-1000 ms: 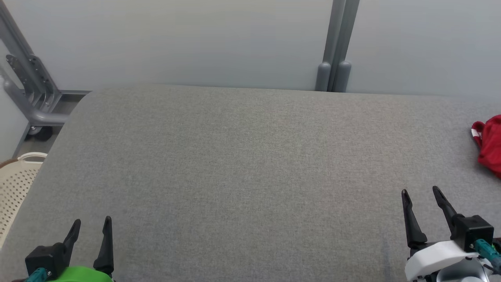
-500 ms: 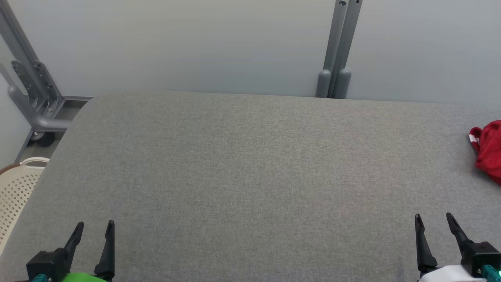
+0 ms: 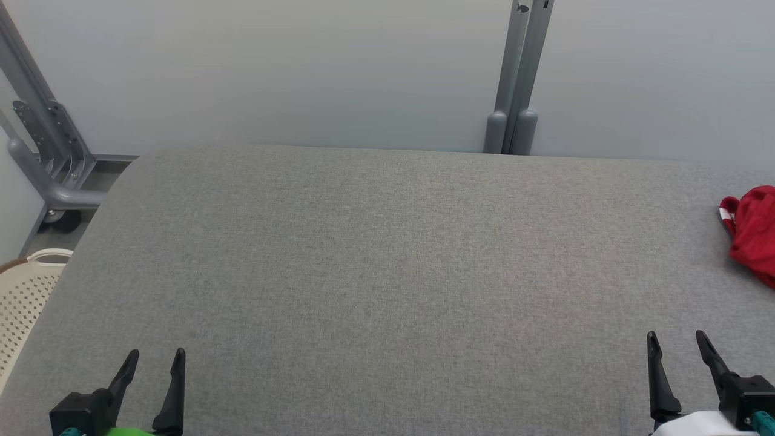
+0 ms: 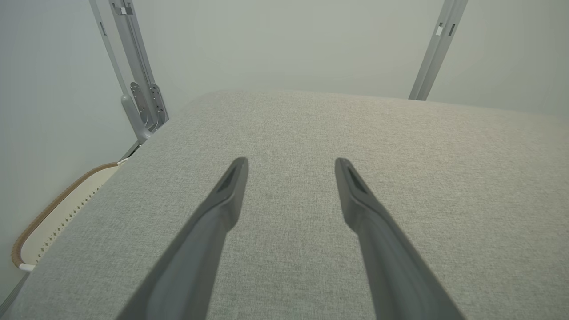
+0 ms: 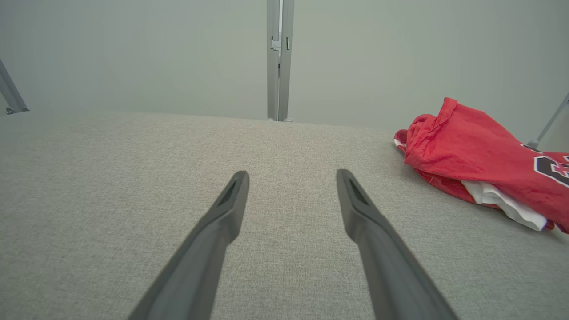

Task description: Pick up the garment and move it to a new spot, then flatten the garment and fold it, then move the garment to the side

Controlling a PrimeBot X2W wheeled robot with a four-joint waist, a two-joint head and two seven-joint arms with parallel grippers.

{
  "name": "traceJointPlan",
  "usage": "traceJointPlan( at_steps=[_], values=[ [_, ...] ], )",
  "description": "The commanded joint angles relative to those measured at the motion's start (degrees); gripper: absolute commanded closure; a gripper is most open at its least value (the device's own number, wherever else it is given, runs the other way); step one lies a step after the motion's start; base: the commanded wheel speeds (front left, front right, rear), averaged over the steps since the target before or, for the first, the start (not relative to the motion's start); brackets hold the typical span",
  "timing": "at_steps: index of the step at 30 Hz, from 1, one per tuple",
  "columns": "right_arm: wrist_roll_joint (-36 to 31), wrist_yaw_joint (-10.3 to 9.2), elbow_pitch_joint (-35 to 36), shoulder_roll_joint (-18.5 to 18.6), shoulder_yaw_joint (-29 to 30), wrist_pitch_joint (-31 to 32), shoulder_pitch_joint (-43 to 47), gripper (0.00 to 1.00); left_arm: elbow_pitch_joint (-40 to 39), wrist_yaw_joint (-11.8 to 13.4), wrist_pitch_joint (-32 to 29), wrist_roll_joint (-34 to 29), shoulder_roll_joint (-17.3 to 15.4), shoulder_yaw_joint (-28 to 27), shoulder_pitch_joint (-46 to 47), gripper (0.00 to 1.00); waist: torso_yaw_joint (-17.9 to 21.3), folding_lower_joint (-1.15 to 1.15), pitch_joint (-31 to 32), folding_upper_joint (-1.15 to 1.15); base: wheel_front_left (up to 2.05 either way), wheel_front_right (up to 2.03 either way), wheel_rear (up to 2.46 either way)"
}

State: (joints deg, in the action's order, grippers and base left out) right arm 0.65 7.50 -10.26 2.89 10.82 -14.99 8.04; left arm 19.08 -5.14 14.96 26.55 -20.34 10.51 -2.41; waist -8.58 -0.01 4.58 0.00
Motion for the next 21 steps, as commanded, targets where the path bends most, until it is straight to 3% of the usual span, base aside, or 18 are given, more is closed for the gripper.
traceJointPlan(
  at_steps=[1, 21],
  values=[
    [0.4, -0.02, 0.0, 0.0, 0.2, -0.3, 0.2, 0.0, 0.2, -0.4, 0.2, -0.5, 0.3, -0.4, 0.0, 0.0, 0.0, 0.01, 0.0, 0.0, 0.0, 0.0, 0.0],
    [0.6, -0.02, 0.3, 0.0, 0.1, -0.3, 0.1, 0.0, 1.8, -1.6, 0.2, -2.3, 1.7, -2.7, 0.2, 0.0, 1.6, 0.01, 0.2, 0.0, 0.0, 0.0, 0.0]
  ],
)
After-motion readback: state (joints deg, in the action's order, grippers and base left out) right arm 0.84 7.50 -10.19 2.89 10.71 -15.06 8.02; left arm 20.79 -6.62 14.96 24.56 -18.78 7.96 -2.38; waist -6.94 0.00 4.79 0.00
